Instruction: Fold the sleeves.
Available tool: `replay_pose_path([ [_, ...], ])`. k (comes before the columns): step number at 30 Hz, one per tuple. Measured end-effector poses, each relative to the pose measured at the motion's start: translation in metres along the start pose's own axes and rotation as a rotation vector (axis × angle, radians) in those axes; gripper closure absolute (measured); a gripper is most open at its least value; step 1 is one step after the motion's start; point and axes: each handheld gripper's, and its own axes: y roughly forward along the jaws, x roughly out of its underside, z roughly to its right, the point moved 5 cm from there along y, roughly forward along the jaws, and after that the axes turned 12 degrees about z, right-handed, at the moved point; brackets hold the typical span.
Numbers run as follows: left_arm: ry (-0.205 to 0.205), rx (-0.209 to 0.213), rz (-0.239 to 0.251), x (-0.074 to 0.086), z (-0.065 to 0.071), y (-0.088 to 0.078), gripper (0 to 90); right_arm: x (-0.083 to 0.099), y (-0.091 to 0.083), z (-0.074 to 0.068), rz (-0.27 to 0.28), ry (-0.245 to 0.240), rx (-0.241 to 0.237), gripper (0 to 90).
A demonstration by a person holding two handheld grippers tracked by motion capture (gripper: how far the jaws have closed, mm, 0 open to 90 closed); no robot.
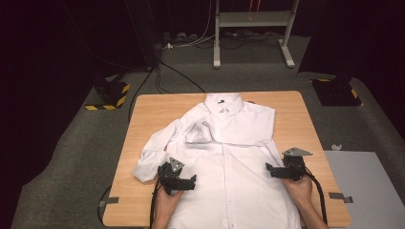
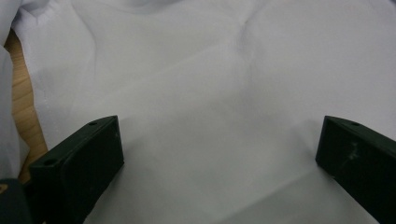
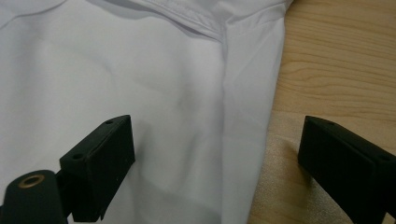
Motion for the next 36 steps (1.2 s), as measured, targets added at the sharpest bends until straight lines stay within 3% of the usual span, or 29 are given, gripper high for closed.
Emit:
replay_pose_path([
  [3,-0.003,0.0,-0.001,0.0,0.0,0.0,0.4,0.0,0.001,-0.002,-0.007,-0.032,0.012,10.4],
  [9,-0.001,0.005,-0.003,0.0,-0.001,0.0,0.1,-0.001,0.004,-0.001,-0.014,-0.039,0.007,8.0],
  [13,-0.004,0.015,-0.054,-0.004,-0.002,-0.001,1.2,-0.001,0.005,-0.001,-0.015,-0.035,0.008,7.7],
  [19,0.025,-0.016,0.013,-0.014,-0.003,-0.013,2.8,-0.001,0.005,-0.001,-0.015,-0.034,0.008,7.7],
  [36,0.006,-0.12,0.079,-0.031,-0.025,-0.049,4.5,-0.001,0.005,-0.001,-0.015,-0.034,0.006,7.5],
])
